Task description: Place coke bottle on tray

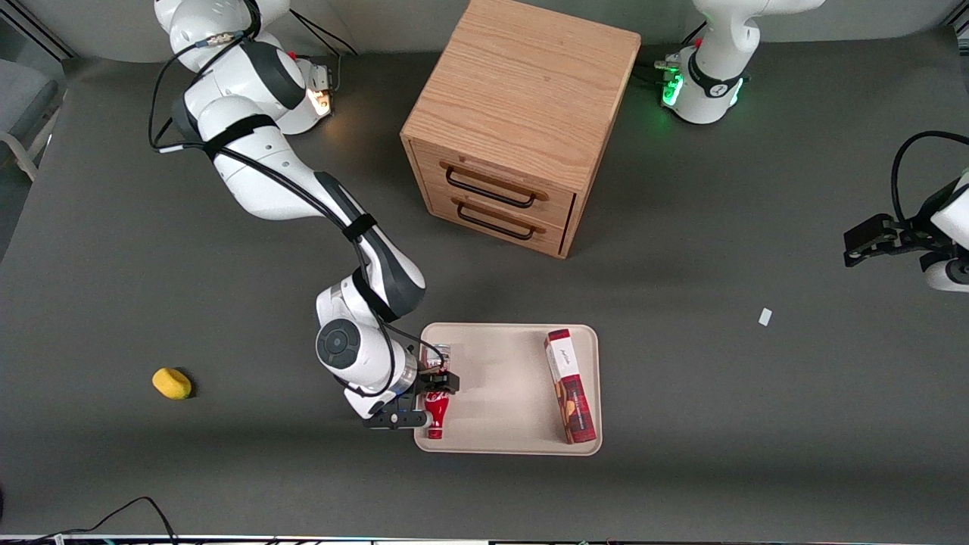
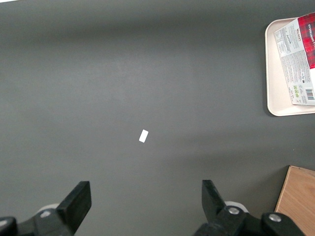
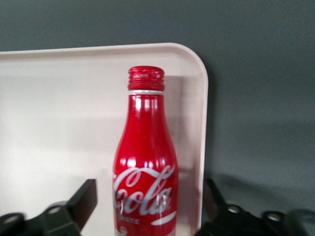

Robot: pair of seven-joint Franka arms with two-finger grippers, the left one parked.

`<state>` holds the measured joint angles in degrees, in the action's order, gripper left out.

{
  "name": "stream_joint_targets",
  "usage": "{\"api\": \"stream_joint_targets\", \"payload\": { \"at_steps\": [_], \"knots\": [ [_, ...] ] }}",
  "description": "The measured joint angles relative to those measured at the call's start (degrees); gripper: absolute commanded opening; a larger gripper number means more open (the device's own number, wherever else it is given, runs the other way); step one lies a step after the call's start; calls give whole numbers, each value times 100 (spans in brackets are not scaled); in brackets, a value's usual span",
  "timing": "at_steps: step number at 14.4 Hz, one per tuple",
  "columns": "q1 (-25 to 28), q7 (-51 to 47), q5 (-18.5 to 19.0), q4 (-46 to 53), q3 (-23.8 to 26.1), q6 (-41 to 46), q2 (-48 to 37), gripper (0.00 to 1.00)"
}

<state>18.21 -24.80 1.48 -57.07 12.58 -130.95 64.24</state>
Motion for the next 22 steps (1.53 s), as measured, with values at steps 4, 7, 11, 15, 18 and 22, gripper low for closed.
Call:
{"api": "stream_joint_targets", "payload": {
  "at_steps": [4,7,11,15,18,22],
  "knots": [
    [-2,0,0,-65,0,-189,6,100],
    [-4,0,0,-49,0,-226,-146,100],
    [-203,0,11,-226,-43,544,-1067,100],
    [-1059,84,31,-1326,-74,1359,-2578,100],
    [-1839,764,36,-2273,-52,1586,-3588,100],
    [-2354,1196,36,-2967,-34,2580,-4710,100]
  ]
}}
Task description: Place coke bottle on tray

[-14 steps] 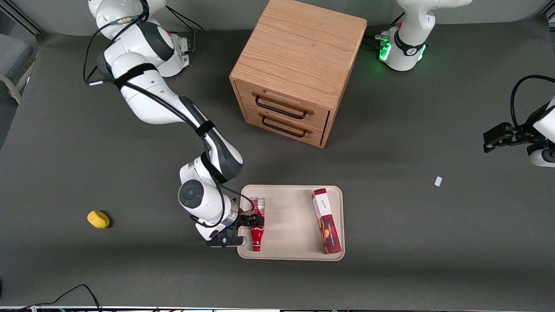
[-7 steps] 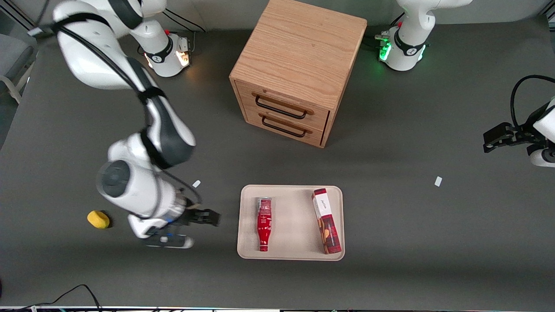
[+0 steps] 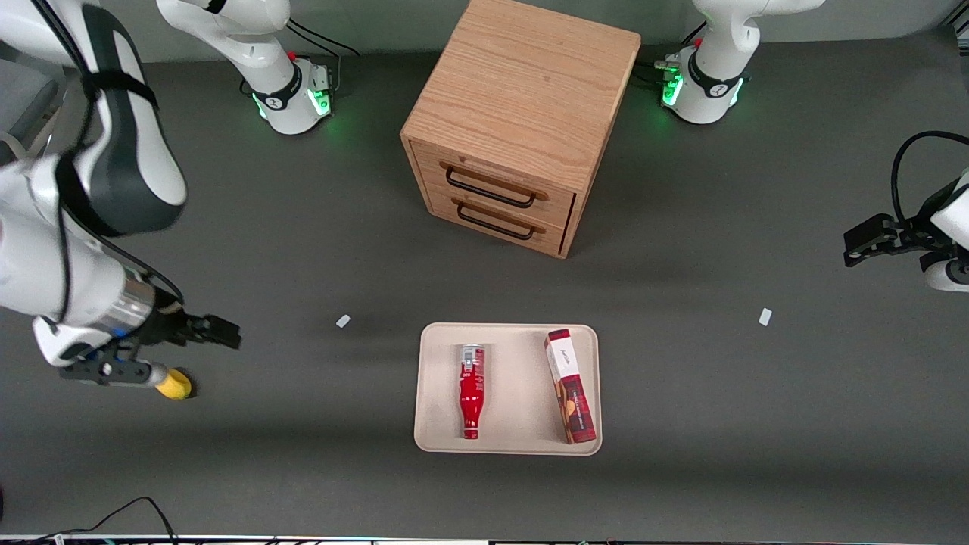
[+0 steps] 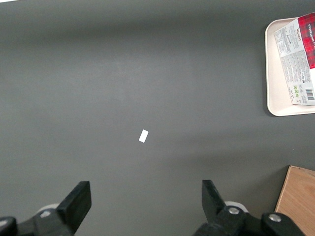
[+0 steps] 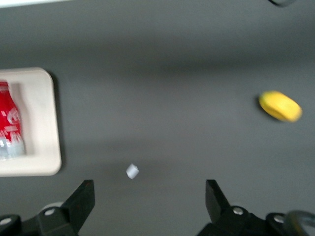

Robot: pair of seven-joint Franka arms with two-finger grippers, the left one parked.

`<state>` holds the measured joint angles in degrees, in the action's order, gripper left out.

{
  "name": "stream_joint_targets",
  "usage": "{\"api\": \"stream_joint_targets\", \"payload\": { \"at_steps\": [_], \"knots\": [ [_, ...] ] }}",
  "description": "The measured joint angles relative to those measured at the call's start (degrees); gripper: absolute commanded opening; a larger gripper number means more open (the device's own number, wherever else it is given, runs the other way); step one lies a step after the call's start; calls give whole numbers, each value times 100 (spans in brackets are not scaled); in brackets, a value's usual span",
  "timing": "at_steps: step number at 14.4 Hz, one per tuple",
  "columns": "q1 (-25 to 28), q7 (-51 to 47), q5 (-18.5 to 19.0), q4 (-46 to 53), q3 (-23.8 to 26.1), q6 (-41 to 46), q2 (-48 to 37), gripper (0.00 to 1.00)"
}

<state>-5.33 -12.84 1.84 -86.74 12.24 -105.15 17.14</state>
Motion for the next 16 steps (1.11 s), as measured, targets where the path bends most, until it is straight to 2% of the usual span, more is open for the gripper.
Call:
{"api": "stream_joint_targets", "payload": {
  "at_steps": [8,16],
  "knots": [
    [-95,0,0,-1191,28,693,-1932,100],
    [-113,130,-191,-1281,-168,733,-2097,100]
  ]
}}
